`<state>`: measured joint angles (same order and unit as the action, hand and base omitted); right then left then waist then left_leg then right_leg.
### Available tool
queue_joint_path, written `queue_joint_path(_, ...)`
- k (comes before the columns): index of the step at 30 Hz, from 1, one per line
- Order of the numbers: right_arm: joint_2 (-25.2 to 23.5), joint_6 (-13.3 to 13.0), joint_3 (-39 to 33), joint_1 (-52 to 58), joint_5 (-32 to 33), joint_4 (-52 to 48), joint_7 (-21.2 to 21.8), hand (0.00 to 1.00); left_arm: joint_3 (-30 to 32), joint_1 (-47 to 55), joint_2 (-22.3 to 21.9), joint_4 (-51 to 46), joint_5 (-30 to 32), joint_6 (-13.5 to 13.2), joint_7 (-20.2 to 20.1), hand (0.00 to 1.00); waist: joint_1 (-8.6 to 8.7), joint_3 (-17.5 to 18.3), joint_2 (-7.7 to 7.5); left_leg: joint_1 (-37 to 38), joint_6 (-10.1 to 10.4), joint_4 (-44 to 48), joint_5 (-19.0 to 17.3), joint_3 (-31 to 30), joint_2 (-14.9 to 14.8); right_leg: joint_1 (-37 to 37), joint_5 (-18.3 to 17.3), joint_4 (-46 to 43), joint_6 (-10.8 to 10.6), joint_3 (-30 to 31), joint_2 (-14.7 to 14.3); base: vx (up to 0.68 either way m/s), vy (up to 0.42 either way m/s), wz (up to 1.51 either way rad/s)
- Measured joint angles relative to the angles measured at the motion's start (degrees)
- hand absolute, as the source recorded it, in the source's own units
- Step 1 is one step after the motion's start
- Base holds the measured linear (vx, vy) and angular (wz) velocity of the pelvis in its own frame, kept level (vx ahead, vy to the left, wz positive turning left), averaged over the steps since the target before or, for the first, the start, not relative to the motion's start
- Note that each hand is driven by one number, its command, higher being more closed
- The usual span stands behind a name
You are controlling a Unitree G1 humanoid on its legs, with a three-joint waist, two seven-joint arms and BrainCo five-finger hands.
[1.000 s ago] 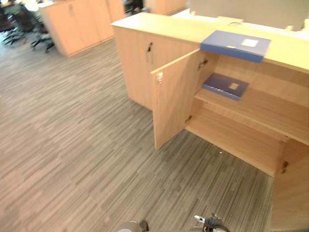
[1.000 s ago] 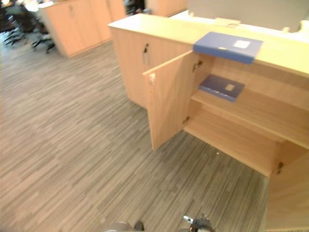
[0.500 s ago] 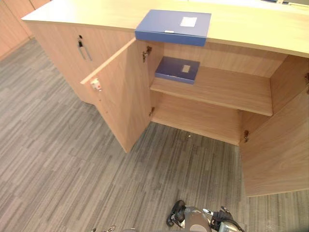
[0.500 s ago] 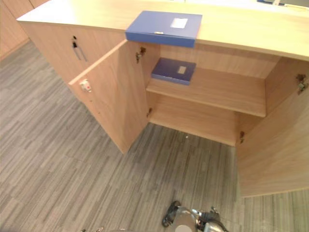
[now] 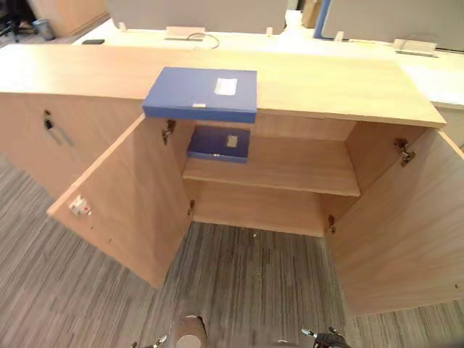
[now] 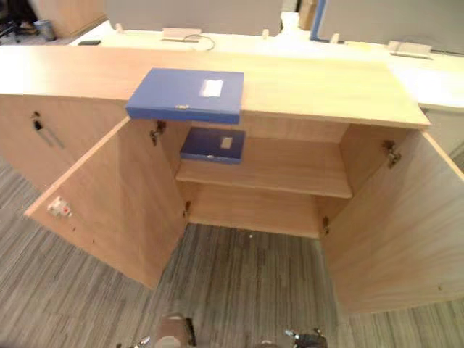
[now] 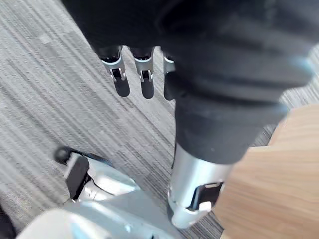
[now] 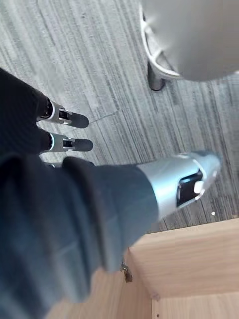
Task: Walk over to the cabinet, pick up the folder, carry it to the office cabinet, place the folder inside the office cabinet, then close the office cabinet door
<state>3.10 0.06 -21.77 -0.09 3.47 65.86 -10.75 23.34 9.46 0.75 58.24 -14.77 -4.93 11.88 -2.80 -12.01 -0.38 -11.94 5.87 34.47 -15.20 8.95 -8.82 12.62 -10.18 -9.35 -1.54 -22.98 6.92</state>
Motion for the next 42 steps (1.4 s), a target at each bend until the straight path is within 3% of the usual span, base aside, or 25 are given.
queue_joint_path(1,0.0,0.0,1.2,0.0,-0.1,-0.1,0.0,0.0,0.0,0.2,-0.2,-0.1,0.0,0.0,0.0,0.0,0.01,0.0,0.14,0.0,-0.3,-5.2,2.0,-1.5,0.9,0.9,-0.4,0.7,-1.3,0.1,0.6,0.32,0.368,-0.65)
queue_joint_path(2,0.1,-0.1,2.5,0.4,-0.1,-0.6,0.1,0.0,0.0,0.6,-0.5,-0.1,0.0,-0.1,0.0,0.0,0.0,0.1,0.47,0.2,-1.3,-10.0,9.4,-3.1,1.7,2.1,-0.9,1.2,-3.8,0.8,1.0,0.26,0.281,-0.31)
queue_joint_path(3,-1.0,0.0,3.4,0.8,0.2,-0.9,0.2,0.0,0.2,0.5,0.2,-0.1,-0.1,-0.1,0.0,0.0,-0.03,0.4,-0.26,1.3,-3.0,-10.9,11.1,-2.5,3.1,3.0,-1.1,1.3,-4.6,1.4,2.2,0.34,0.313,-0.01)
queue_joint_path(4,-2.0,0.0,4.8,1.5,-0.1,-1.7,0.3,0.0,0.1,0.0,0.9,-1.0,-0.1,-0.5,0.0,0.0,-0.02,1.3,-2.23,1.7,-3.4,-13.2,11.4,-2.0,5.3,2.5,-0.7,2.3,-4.1,1.2,3.7,0.33,0.261,0.15)
queue_joint_path(5,-2.2,0.0,5.4,1.5,-0.1,-1.7,0.3,0.0,0.0,-0.4,1.1,-1.1,0.1,-0.7,0.0,0.0,-0.1,1.4,-2.84,1.9,-3.8,-13.6,11.2,-1.9,6.0,2.5,-0.4,3.0,-3.6,1.2,3.9,0.32,0.242,0.18)
queue_joint_path(9,-3.0,-0.1,5.6,0.1,-0.2,-2.4,0.6,0.0,0.0,-1.0,1.1,-0.4,0.2,-0.5,-0.3,0.0,-1.45,1.6,-2.8,4.9,-5.5,-13.7,10.0,0.0,8.7,4.6,4.6,5.6,-3.3,1.5,5.5,0.17,0.152,-0.11)
queue_joint_path(15,-2.7,0.2,5.6,0.6,-1.9,-0.8,1.1,0.0,-1.6,-0.8,1.6,0.7,1.1,-0.4,-0.5,0.0,-1.21,2.8,-2.26,10.6,-6.3,-22.6,11.5,0.5,11.8,3.7,5.5,5.0,-4.6,4.0,8.6,0.05,0.037,-0.34)
queue_joint_path(18,0.1,0.5,5.4,2.1,-2.5,-1.4,1.8,0.0,-4.1,0.1,0.6,0.7,2.8,-0.4,-0.7,0.0,-1.12,3.9,0.47,15.0,-6.3,-30.5,10.8,-2.5,14.1,-4.6,4.8,-9.9,-4.6,6.6,11.4,0.04,0.134,-0.71)
queue_joint_path(19,0.6,0.5,5.0,2.1,-2.4,-2.9,1.9,0.0,-6.0,0.5,1.3,0.7,4.3,-0.4,-1.0,0.0,-0.13,3.9,0.86,16.5,-6.8,-31.6,11.2,-2.7,14.7,-9.8,4.7,-20.8,-3.2,6.6,13.8,0.03,0.178,-0.36)
queue_joint_path(20,0.6,0.2,5.0,2.1,-2.4,-4.1,2.0,0.0,-7.8,0.7,2.3,0.8,5.5,-0.3,-1.4,0.0,0.99,3.5,0.82,18.2,-8.1,-31.6,11.9,-2.8,15.4,-13.4,5.0,-31.7,0.2,6.2,16.9,0.02,0.159,-0.16)
queue_joint_path(22,0.7,0.0,5.1,2.2,-2.4,-4.5,1.9,0.0,-9.1,0.9,3.3,0.8,6.6,-0.1,-2.1,0.0,2.15,3.3,-0.03,20.5,-8.6,-32.0,11.6,-3.3,15.9,-15.7,5.4,-39.7,0.7,3.7,19.8,0.05,0.078,0.23)
queue_joint_path(23,0.7,-0.1,5.1,2.2,-2.5,-4.5,1.8,0.0,-9.4,0.9,3.3,0.7,6.8,-0.1,-2.2,0.0,2.18,3.5,0.31,21.3,-8.3,-32.4,11.9,-3.6,15.6,-15.8,4.9,-39.4,0.1,0.6,20.2,0.09,0.025,0.29)
queue_joint_path(25,0.5,-0.1,5.1,1.9,-2.4,-4.4,1.8,0.0,-9.9,0.7,3.4,0.7,6.7,-0.1,-2.3,0.0,2.23,3.3,0.43,21.3,-8.8,-32.4,12.2,-3.9,14.9,-15.9,2.4,-35.1,-0.9,-2.2,19.0,0.08,-0.063,0.14)
queue_joint_path(27,0.0,-0.1,5.1,1.4,-2.4,-4.3,1.8,0.0,-10.7,0.3,3.6,0.8,7.2,-0.1,-2.3,0.0,2.3,2.8,0.88,21.4,-8.3,-32.1,12.2,-4.8,12.0,-15.7,-0.8,-23.1,-2.1,-1.7,13.3,0.15,-0.192,0.05)
queue_joint_path(28,0.0,-0.2,5.1,1.2,-2.4,-4.4,1.8,0.0,-11.1,0.1,3.6,1.1,7.4,-0.1,-2.3,0.0,2.42,2.4,1.26,21.5,-7.7,-32.1,12.1,-5.0,10.7,-15.7,-0.7,-20.0,-2.3,-1.3,11.4,0.15,-0.246,0.08)
queue_joint_path(29,-0.1,-0.1,5.6,0.9,-2.4,-4.3,1.8,0.0,-12.1,-0.2,4.0,1.9,7.5,-0.1,-2.4,0.0,2.45,2.2,1.08,21.7,-6.4,-31.9,11.8,-5.6,8.8,-15.3,0.3,-12.4,-2.6,0.6,7.5,0.11,-0.283,0.14)
queue_joint_path(30,-0.7,-0.1,5.6,1.1,-2.5,-3.7,1.8,0.0,-12.6,-0.2,5.4,2.0,7.6,-0.1,-2.6,0.0,2.33,2.1,-0.72,22.2,-4.7,-31.5,10.9,-6.1,9.0,-15.0,7.3,-6.9,-2.3,3.0,6.6,0.1,-0.302,0.17)
queue_joint_path(31,-0.6,-0.1,5.2,0.9,-2.2,-3.3,1.8,0.0,-12.4,-0.9,5.2,2.5,7.8,0.0,-2.7,0.0,2.38,1.6,-0.69,23.0,-4.0,-31.2,10.4,-6.6,8.4,-14.2,6.2,-7.8,-2.6,2.9,6.4,0.13,-0.371,0.1)
queue_joint_path(34,0.4,0.0,5.6,0.9,-2.6,-3.2,1.8,0.0,-9.3,-0.3,2.3,2.6,8.6,-0.1,-2.8,0.0,2.1,2.6,1.9,22.8,-1.5,-31.1,9.2,-6.4,3.7,-13.1,5.3,-4.1,-1.3,1.9,1.0,0.11,-0.286,-0.1)
queue_joint_path(37,0.5,-0.1,5.6,1.0,-2.6,-3.1,1.8,0.0,-8.8,-0.3,2.3,2.6,8.5,-0.1,-2.8,0.0,2.12,2.7,1.79,22.1,-0.1,-30.9,9.1,-7.4,1.3,-11.3,4.5,-1.8,-0.6,0.1,-1.5,0.08,-0.174,0.19)
queue_joint_path(40,0.6,-0.1,5.6,1.2,-2.6,-2.8,1.8,0.0,-8.9,-0.5,2.4,2.5,8.4,-0.1,-2.8,0.0,2.02,2.6,1.68,20.6,1.0,-28.3,8.5,-8.2,0.7,-10.5,4.1,-0.7,-0.4,-1.4,-2.1,0.08,-0.07,0.32)
queue_joint_path(42,0.4,-0.1,5.7,1.1,-2.4,-2.7,1.8,0.0,-9.0,-0.6,2.8,1.8,8.4,-0.1,-2.8,0.0,1.87,2.3,1.08,17.5,2.4,-21.8,7.4,-8.0,0.6,-9.1,3.9,0.5,-0.4,-2.2,-1.9,0.08,-0.003,0.22)
